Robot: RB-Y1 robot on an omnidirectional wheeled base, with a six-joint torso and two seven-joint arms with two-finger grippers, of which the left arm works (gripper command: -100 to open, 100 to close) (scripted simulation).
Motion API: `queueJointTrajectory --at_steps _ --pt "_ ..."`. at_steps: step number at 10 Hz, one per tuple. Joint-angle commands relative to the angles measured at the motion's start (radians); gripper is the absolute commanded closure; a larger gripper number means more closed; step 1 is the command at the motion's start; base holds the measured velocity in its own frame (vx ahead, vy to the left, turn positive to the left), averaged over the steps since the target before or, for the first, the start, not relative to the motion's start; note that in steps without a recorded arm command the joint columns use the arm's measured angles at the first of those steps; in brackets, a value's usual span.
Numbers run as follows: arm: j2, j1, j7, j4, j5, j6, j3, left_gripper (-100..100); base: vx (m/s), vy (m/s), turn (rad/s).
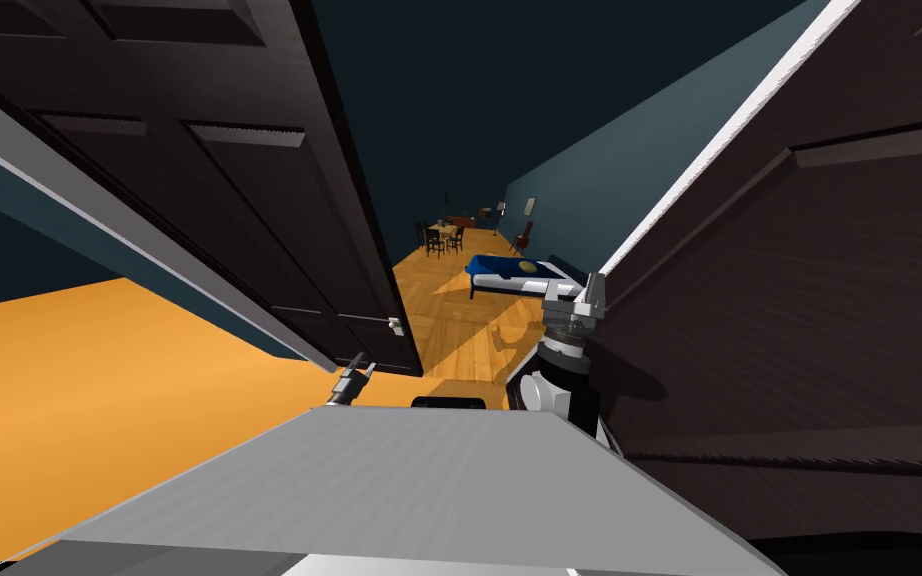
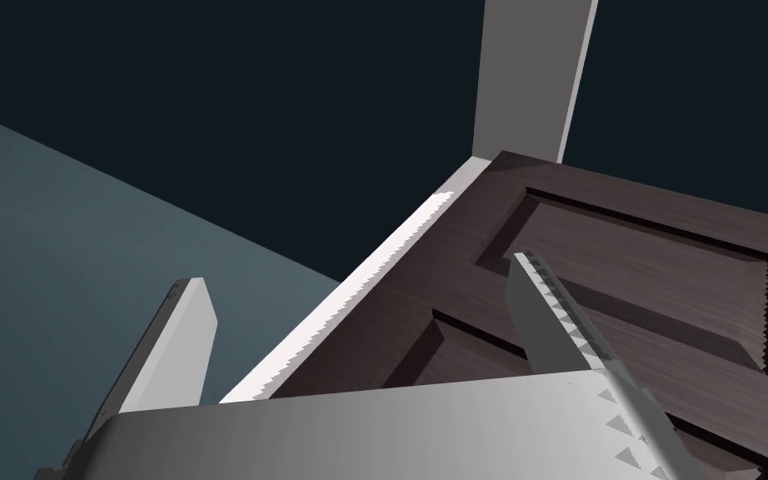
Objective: Pull the door open
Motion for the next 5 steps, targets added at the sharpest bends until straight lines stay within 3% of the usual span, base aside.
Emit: queueJointTrajectory --at_steps 1,3,4,5 --pt "-0.001 0.000 -0.033 0.012 -0.009 -0.005 0.004 -100 0.103 0.015 -0.026" --pt "-0.001 -0.003 -0.067 0.029 -0.018 -0.011 0.009 -100 0.101 0.017 -0.025" --pt "-0.003 0.000 -0.053 0.018 -0.016 -0.005 0.006 -100 0.051 0.005 -0.004" --pt "0.001 -0.008 -0.060 0.030 -0.008 -0.002 0.015 -100 0.108 -0.046 -0.143"
